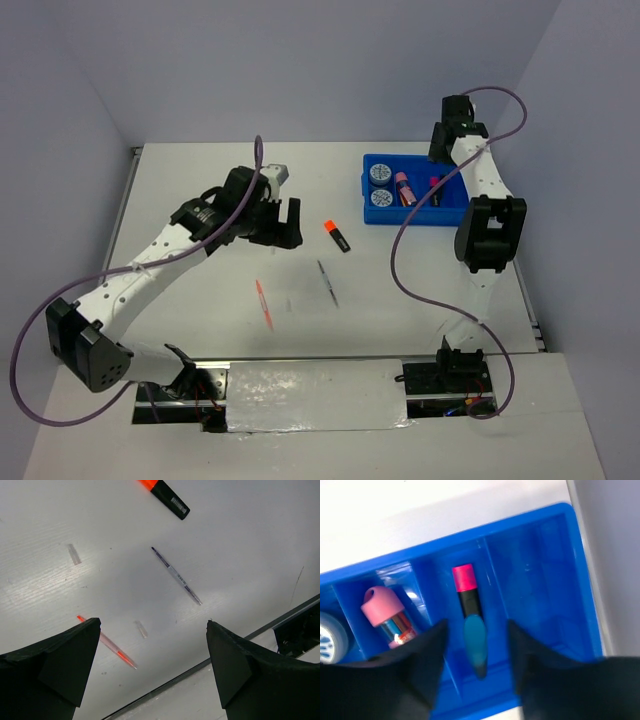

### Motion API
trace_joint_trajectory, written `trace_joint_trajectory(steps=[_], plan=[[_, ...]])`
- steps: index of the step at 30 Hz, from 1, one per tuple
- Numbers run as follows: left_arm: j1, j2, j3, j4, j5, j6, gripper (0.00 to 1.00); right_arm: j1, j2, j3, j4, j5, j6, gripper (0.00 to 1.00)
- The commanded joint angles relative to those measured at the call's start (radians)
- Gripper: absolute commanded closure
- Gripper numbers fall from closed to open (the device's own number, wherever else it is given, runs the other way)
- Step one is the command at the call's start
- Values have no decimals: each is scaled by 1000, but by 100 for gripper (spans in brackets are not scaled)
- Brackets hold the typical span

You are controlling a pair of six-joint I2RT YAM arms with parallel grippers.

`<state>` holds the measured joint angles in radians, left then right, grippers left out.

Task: Sort the stationery into containers
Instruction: Place the pen in the storage box.

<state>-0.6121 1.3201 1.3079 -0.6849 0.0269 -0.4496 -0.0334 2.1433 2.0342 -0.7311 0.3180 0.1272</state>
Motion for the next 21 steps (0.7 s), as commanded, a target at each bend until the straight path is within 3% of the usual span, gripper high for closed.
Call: trace_joint_trajectory(steps=[1,4,5,10,13,16,21], plan=[[3,56,95,-1,-22,-61,1,-34,15,-5,-19,-40,28,33],[3,143,191,-65,-58,-119,1,-48,1,3,-19,-102,35,25],[3,183,211,-85,-58,-133,1,-48,-6,12,-22,-111,41,18],[-30,333,318,-116,-111,-289,1,-49,-65,63,-123,-194,124,13],[-83,492,465,-214,-212,-395,1,-39,-266,-55,-95,-287,199,12],[-121,642,646,-304,-316,-585,1,-11,-452,-282,-57,-358,271,5],[-141,851,792,-406,-436,-756,1,1,-693,-500,14,-505,301,3]])
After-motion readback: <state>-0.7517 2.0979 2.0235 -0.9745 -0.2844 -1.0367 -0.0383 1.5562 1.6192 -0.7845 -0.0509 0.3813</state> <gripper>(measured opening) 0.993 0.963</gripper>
